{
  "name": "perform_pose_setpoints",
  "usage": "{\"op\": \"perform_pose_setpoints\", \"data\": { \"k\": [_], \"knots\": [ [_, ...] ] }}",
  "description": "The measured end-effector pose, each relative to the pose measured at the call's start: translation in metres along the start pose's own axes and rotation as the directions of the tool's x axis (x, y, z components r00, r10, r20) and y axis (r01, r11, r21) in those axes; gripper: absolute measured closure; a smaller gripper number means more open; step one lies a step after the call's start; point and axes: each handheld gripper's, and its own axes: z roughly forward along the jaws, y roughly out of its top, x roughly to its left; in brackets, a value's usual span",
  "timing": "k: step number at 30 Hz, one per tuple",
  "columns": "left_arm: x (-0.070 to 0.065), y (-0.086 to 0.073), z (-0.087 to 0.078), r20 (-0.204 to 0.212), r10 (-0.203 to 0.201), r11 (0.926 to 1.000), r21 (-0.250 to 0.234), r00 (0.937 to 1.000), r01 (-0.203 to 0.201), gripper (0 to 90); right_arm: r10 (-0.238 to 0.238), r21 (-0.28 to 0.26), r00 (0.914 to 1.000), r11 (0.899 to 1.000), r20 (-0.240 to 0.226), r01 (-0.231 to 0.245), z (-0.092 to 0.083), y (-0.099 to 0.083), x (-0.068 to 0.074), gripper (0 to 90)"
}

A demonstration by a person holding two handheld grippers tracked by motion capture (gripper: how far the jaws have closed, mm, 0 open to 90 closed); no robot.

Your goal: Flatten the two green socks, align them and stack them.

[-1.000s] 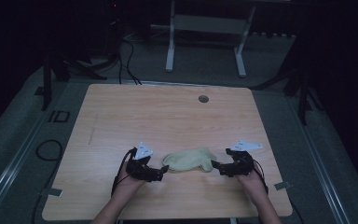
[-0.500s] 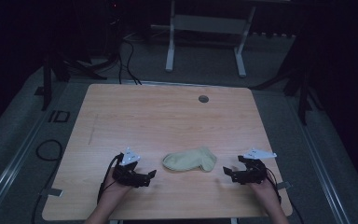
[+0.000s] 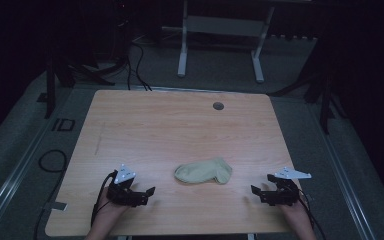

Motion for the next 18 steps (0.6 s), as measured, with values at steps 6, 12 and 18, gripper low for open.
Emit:
{"op": "perform_pose_setpoints", "data": {
  "k": [6,12,18],
  "knots": [
    [0.003,-0.011,-0.014,-0.001,0.003,1.0000,-0.005,1.0000,-0.003,7.3,0.028,-0.013,0.9994,1.000,0.019,-0.028,-0.013,-0.011,-0.003,13.3],
    [0.011,-0.022,-0.029,-0.024,-0.027,0.9993,-0.026,0.9994,0.026,7.3,0.071,-0.044,0.9965,0.997,0.044,-0.069,-0.026,-0.022,-0.007,13.4],
    [0.013,-0.032,-0.041,-0.040,-0.036,0.9987,-0.038,0.9985,0.034,7.3,0.086,-0.063,0.9928,0.995,0.084,-0.080,-0.035,-0.030,-0.007,13.5]
  ]
}}
